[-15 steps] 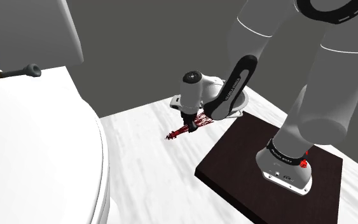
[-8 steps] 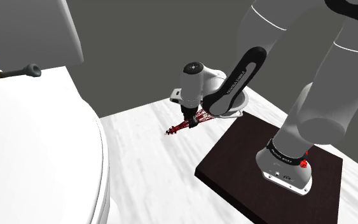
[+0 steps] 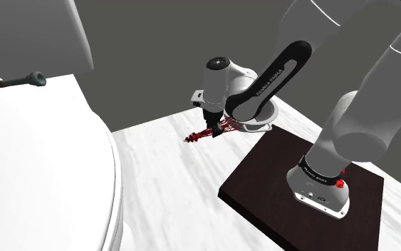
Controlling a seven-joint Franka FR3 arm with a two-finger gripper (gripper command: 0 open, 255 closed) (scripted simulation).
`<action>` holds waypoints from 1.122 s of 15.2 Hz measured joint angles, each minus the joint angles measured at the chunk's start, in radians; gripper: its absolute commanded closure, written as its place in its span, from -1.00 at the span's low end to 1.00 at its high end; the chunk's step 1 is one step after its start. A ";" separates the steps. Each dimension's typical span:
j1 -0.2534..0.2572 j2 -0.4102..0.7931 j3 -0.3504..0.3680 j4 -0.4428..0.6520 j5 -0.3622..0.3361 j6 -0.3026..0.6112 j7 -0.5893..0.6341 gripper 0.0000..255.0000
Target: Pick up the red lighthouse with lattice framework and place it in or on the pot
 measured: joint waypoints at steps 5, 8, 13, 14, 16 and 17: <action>0.012 -0.076 0.001 0.006 0.058 -0.078 -0.049 1.00; 0.019 -0.116 -0.001 0.015 0.085 -0.125 -0.073 1.00; 0.022 -0.180 -0.014 0.024 0.113 -0.193 -0.117 1.00; 0.013 -0.188 -0.027 0.014 0.111 -0.189 -0.136 1.00; -0.012 -0.201 -0.062 0.000 0.101 -0.180 -0.186 1.00; -0.024 -0.213 -0.082 -0.005 0.098 -0.184 -0.216 1.00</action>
